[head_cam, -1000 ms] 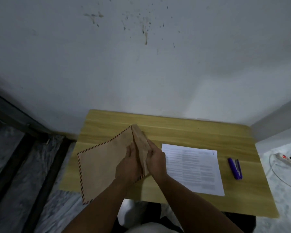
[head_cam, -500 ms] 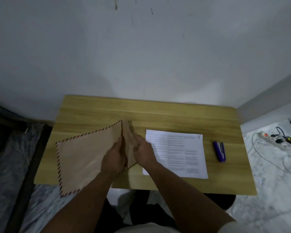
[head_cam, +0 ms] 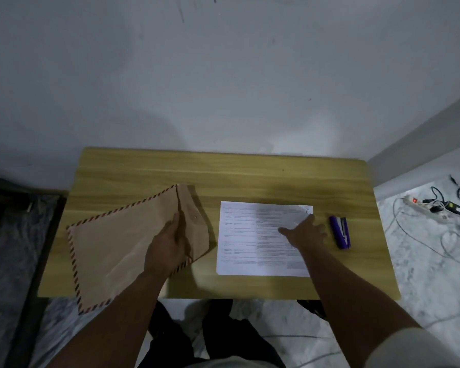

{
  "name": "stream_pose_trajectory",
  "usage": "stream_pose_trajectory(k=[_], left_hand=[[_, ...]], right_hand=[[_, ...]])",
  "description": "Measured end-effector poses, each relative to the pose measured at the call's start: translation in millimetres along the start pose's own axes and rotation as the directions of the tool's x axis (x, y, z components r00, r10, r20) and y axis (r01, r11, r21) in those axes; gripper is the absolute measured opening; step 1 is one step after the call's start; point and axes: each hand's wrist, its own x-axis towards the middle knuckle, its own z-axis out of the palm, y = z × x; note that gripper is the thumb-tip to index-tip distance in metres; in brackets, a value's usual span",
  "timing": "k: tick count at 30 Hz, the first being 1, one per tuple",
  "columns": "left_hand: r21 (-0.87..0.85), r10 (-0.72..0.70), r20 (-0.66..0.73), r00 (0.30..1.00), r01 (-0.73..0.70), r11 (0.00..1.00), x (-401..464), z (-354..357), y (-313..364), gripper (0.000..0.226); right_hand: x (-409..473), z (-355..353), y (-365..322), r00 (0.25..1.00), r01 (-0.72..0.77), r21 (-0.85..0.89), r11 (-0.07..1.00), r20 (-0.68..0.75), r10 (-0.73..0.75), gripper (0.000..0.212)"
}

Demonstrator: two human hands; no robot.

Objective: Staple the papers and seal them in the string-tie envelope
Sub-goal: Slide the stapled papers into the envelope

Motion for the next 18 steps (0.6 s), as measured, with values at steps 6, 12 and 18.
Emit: stream_pose_trajectory(k=[6, 12, 18], left_hand=[[-0.019, 0.007, -0.003, 1.000, -0.007, 1.000, 3.3, -5.7, -4.6, 0.071], [-0.017, -0.003, -0.015, 1.000, 0.003, 1.000, 3.3, -6.3, -5.3, 0.071], [-0.056, -0.010, -0.024, 1.000, 0.009, 0.998, 13.0, -5.7, -12.8, 0.074]], right_hand=[[30.4, 26.2, 29.4, 0.999, -0.043, 0.048, 0.998, -0.005, 0.043, 0.148], [11.4, 10.6, 21.6, 1.000, 0.004, 0.108, 0.994, -0.027, -0.001, 0.119], [6.5, 4.1, 25.8, 0.998, 0.059, 0.161, 0.985, -0.011, -0.058, 0.085]])
